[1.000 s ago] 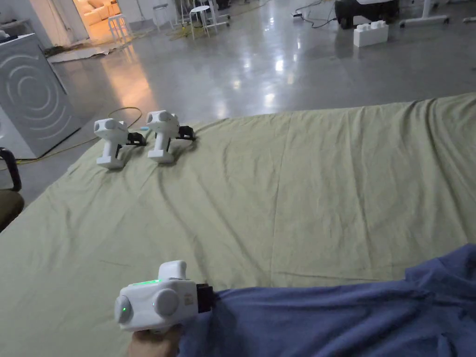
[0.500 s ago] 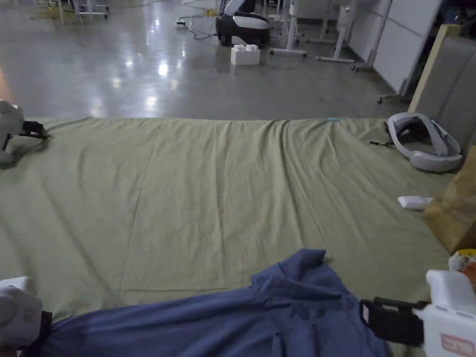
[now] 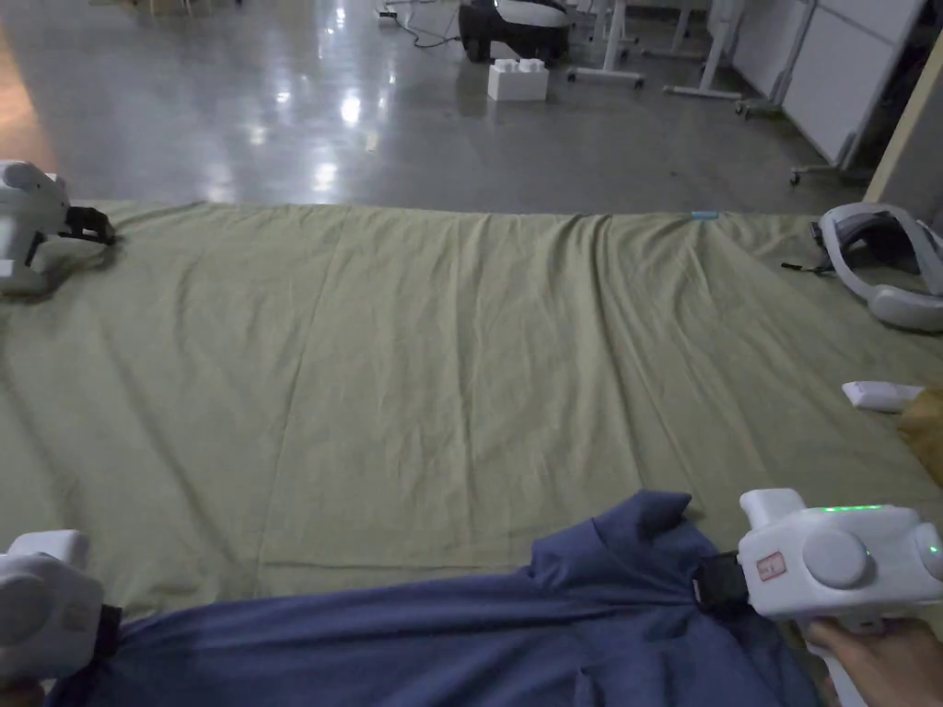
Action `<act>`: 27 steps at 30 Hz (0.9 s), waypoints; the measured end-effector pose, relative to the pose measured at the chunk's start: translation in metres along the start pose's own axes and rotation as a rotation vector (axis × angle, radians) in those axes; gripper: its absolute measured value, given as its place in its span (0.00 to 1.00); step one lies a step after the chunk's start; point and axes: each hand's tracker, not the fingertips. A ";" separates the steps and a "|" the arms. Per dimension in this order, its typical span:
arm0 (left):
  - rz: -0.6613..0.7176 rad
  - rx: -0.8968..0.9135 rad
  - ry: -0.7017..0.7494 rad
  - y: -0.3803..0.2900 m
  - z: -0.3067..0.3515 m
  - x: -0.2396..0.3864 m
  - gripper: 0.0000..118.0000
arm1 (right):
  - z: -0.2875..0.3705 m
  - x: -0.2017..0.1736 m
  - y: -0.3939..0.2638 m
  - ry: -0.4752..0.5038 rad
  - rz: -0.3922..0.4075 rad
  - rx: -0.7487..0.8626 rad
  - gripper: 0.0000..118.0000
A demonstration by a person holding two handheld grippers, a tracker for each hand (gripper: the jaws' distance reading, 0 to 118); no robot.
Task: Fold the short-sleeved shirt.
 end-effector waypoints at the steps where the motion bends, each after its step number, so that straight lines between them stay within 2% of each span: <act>1: -0.025 0.009 0.004 -0.001 0.003 0.001 0.06 | 0.006 0.002 0.001 0.011 -0.004 0.001 0.36; 2: -0.073 0.016 -0.008 -0.001 0.009 0.000 0.06 | 0.013 0.005 0.001 0.086 -0.044 -0.005 0.06; 3: -0.085 0.036 -0.032 -0.003 0.021 -0.005 0.06 | 0.021 0.008 -0.002 0.108 -0.085 0.014 0.04; 4: -0.056 0.067 -0.060 -0.003 0.032 -0.009 0.06 | 0.030 0.009 -0.005 0.119 -0.111 0.041 0.04; 7: 0.110 0.216 -0.231 -0.010 0.105 -0.034 0.06 | 0.075 0.008 -0.011 0.136 -0.099 0.155 0.04; 9: 0.121 0.339 -0.283 -0.013 0.161 -0.049 0.06 | 0.116 0.014 -0.011 0.147 -0.104 0.227 0.04; 10: 0.118 0.387 -0.291 -0.016 0.185 -0.054 0.06 | 0.137 0.015 -0.014 0.178 -0.094 0.276 0.04; 13: 0.106 0.505 -0.316 -0.025 0.258 -0.069 0.06 | 0.218 0.008 -0.021 0.143 -0.039 0.427 0.04; 19: 0.131 0.743 -0.327 -0.050 0.382 -0.097 0.06 | 0.350 0.017 -0.027 0.129 -0.071 0.681 0.04; 24: 0.167 0.898 -0.338 -0.054 0.462 -0.111 0.06 | 0.459 0.009 -0.023 0.096 -0.036 0.883 0.04; 27: 0.151 0.979 -0.310 -0.046 0.499 -0.107 0.06 | 0.503 -0.003 -0.007 0.035 -0.021 0.951 0.04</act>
